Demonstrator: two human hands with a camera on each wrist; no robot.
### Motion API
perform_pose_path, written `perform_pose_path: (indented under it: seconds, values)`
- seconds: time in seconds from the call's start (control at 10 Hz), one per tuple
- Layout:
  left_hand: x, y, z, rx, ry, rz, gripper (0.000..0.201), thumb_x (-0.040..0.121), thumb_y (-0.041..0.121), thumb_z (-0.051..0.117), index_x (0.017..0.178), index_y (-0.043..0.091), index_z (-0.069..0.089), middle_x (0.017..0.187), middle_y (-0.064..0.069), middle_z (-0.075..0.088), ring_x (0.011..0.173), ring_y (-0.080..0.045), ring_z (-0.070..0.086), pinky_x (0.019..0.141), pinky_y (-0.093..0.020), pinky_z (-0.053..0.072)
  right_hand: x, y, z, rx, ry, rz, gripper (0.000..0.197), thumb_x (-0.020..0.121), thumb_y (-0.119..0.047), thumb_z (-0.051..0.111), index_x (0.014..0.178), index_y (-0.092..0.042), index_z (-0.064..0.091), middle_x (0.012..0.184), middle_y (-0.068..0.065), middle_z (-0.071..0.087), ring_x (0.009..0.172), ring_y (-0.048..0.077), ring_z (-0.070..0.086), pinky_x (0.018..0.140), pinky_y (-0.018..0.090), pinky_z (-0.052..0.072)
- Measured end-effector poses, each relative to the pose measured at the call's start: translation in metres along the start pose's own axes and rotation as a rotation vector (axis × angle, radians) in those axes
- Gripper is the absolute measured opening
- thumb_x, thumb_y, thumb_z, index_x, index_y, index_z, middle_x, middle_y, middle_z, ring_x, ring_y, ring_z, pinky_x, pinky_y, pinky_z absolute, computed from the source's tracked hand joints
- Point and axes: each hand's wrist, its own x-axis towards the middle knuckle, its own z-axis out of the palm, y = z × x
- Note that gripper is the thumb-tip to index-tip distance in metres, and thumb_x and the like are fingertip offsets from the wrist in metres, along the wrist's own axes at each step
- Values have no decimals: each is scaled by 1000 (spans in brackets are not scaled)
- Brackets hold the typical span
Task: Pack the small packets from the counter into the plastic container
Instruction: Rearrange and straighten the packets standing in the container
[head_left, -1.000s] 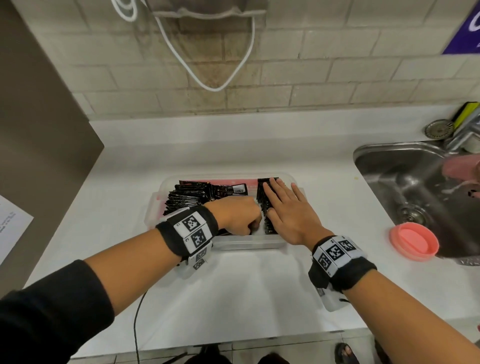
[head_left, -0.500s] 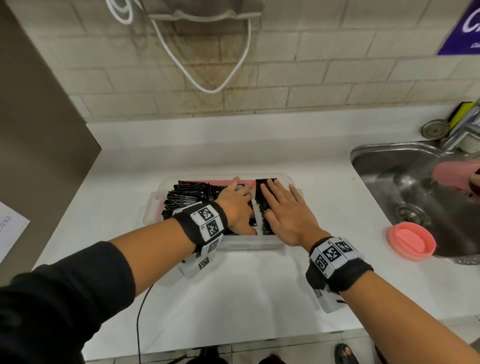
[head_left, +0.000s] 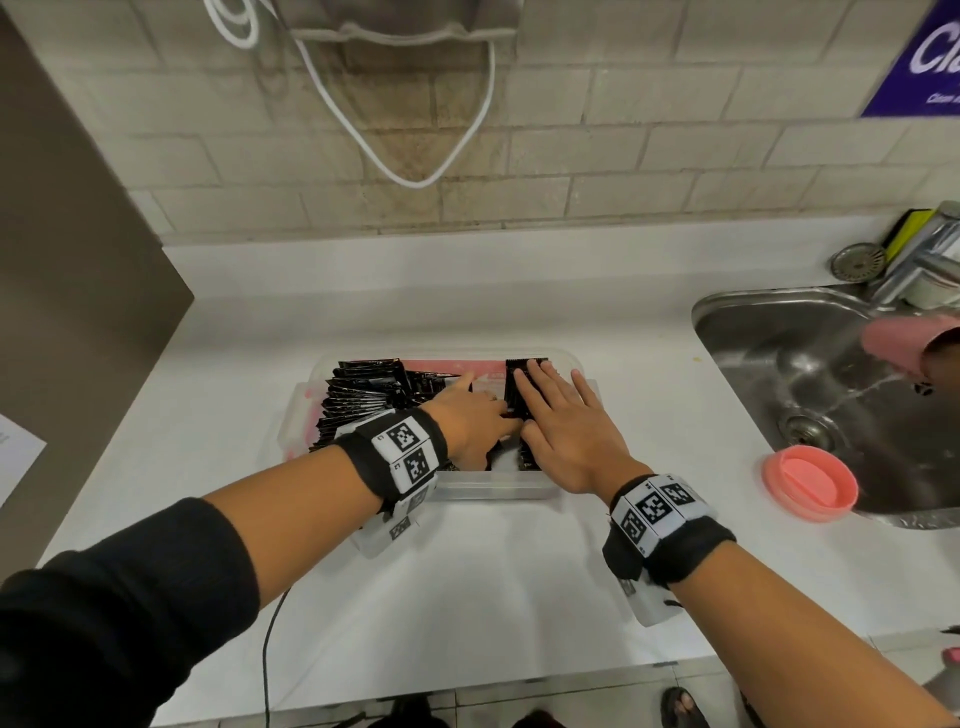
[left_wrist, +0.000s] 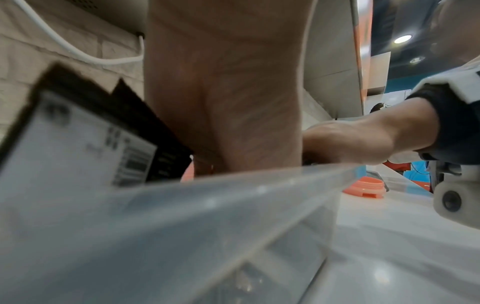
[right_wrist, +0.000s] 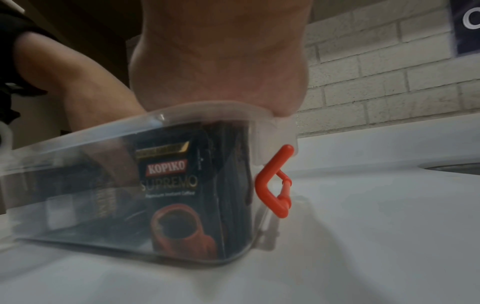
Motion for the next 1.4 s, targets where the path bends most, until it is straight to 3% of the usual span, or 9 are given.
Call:
perform_pose_path:
  seconds: [0.1,0.3,0.5,0.7,0.8,1.0,1.2,1.3,1.4]
  values:
    - [1,0,3,10,1,6,55,98,38,48,149,26,34,136,-6,50,130,-28,45,118,-55,10,0,0,0,-5,-2,1,61,104,-35,19,158,-19,-3,166,1,-6,151,14,-13,122,37,-13]
    - [3,-1,5,65,-14,-15,56,95,50,46,147,31,41,147,-8,37,138,-29,33,116,-57,9,0,0,-1,-13,-8,3,61,104,-35,19,158,-19,-4,166,1,-6,152,14,-12,122,38,-13]
    - [8,2,11,98,45,-70,49,95,52,45,137,28,52,140,-7,46,133,-28,39,113,-53,15,-1,0,0,-19,-9,2,61,104,-35,19,158,-19,-4,166,1,-7,151,14,-13,122,38,-13]
    - [15,3,17,117,113,-191,42,99,47,43,136,29,52,141,-7,47,132,-28,42,111,-52,20,1,1,2,-25,-1,-1,61,104,-37,18,158,-19,-2,166,2,-6,152,15,-12,122,38,-13]
    - [13,0,15,96,121,-245,37,97,43,46,127,26,59,129,-4,56,126,-27,47,109,-52,19,1,2,3,-30,-3,0,61,103,-36,19,158,-18,-2,166,2,-6,152,14,-11,122,37,-13]
    - [3,-19,24,-163,184,-220,30,88,55,51,100,28,60,102,3,58,112,-23,50,105,-50,23,2,3,4,-30,1,-4,62,103,-37,19,158,-19,-3,166,2,-6,152,14,-12,122,37,-14]
    - [-3,-36,35,-377,212,-167,34,82,60,59,101,32,62,103,6,52,113,-18,47,110,-46,19,1,3,3,3,10,-23,64,104,-43,20,158,-22,-5,165,-1,-11,150,12,-17,121,37,-16]
    - [-3,-39,38,-414,226,-157,39,82,65,57,103,33,64,106,5,53,114,-18,47,110,-46,18,2,2,-6,144,-22,-8,67,103,-52,23,158,-21,2,165,-4,-11,149,9,-20,121,39,-16]
    - [-3,-38,40,-414,222,-153,42,83,67,53,106,34,65,110,4,57,116,-19,46,108,-47,18,10,-4,-24,175,86,-50,59,103,-48,30,155,-19,28,165,0,12,153,16,-4,123,40,-6]
